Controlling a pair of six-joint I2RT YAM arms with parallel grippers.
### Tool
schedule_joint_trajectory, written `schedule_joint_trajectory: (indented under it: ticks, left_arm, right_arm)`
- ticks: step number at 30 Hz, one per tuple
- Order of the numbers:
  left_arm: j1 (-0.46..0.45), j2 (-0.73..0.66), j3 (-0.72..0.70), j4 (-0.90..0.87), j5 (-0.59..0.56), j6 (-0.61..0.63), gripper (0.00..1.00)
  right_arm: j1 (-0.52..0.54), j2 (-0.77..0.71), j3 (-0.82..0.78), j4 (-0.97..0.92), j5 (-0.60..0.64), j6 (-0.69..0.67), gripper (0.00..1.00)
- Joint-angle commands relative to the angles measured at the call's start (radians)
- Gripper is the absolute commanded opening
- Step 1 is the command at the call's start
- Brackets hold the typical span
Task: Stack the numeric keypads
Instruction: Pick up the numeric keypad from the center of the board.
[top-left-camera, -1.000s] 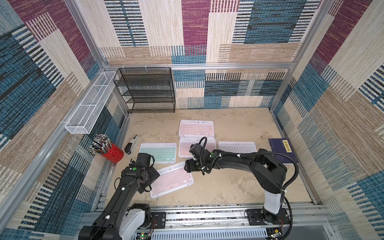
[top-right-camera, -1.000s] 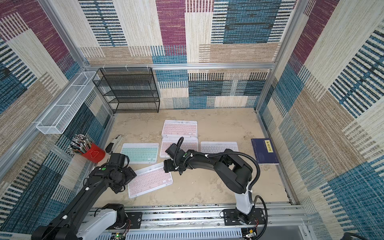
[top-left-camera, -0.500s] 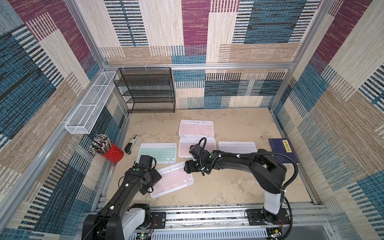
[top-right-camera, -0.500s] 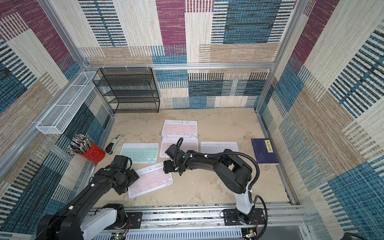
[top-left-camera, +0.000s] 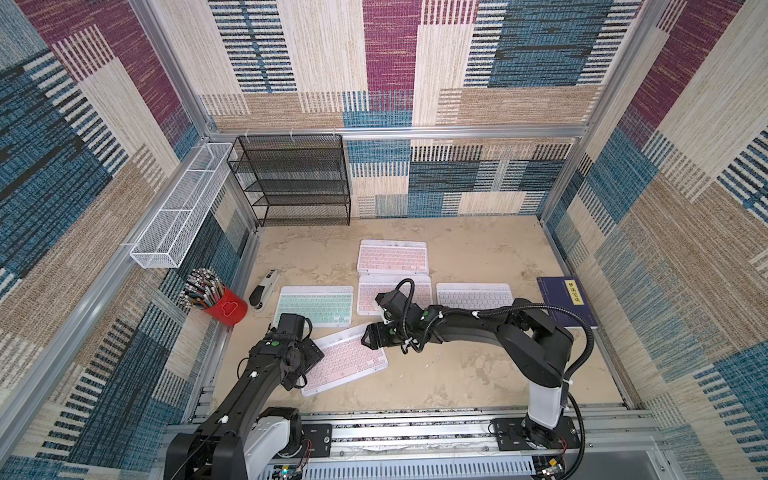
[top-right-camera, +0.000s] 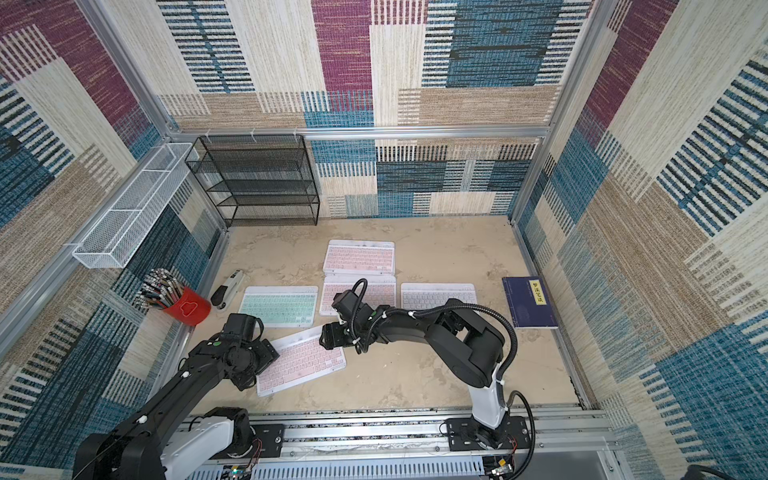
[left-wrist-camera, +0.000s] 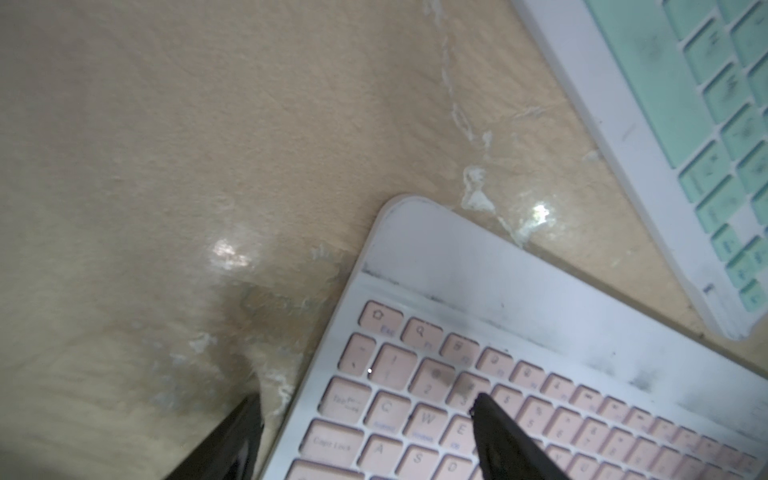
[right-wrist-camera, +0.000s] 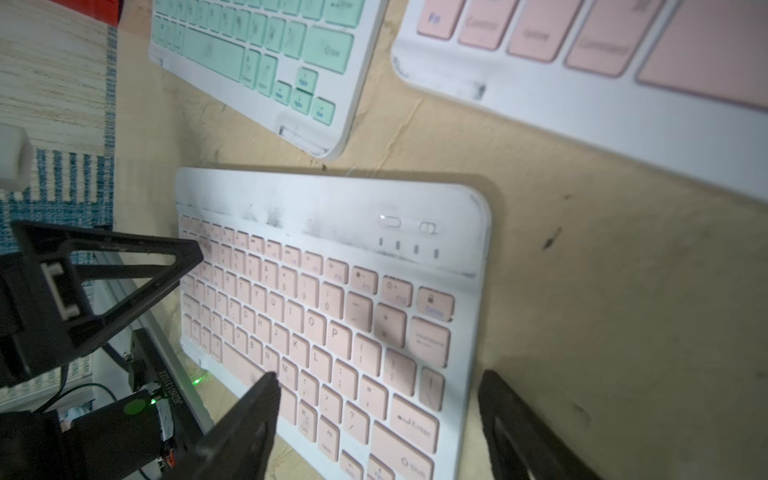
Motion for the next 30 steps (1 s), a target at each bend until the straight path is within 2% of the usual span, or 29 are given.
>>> schedule_joint_trajectory:
  ticks: [1, 5, 10, 17, 20, 24, 30]
  left_arm:
    - [0.000, 0.007, -0.039, 0.107, 0.098, -0.003, 0.82]
    - [0.000, 0.006, -0.062, 0.129, 0.107, -0.008, 0.82]
    - [0.000, 0.007, -0.096, 0.172, 0.129, -0.023, 0.81]
    - [0.000, 0.005, -0.121, 0.206, 0.153, -0.031, 0.80]
    - [0.000, -0.003, -0.125, 0.206, 0.149, -0.030, 0.80]
    - [0.000, -0.006, -0.122, 0.206, 0.152, -0.026, 0.80]
    - [0.000, 0.004, -0.138, 0.271, 0.203, -0.017, 0.79]
  right_arm:
    - [-0.016, -0.002, -0.070, 0.019, -0.134, 0.064, 0.77]
    - [-0.061, -0.023, -0.210, 0.253, -0.285, 0.171, 0.77]
    - [-0.094, -0.055, -0.322, 0.467, -0.373, 0.262, 0.76]
    - [-0.120, -0.039, -0.392, 0.671, -0.457, 0.358, 0.76]
    - [-0.121, -0.019, -0.388, 0.689, -0.464, 0.384, 0.75]
    - [-0.121, -0.024, -0.313, 0.441, -0.367, 0.298, 0.74]
    - [-0.119, -0.011, -0.323, 0.536, -0.430, 0.350, 0.74]
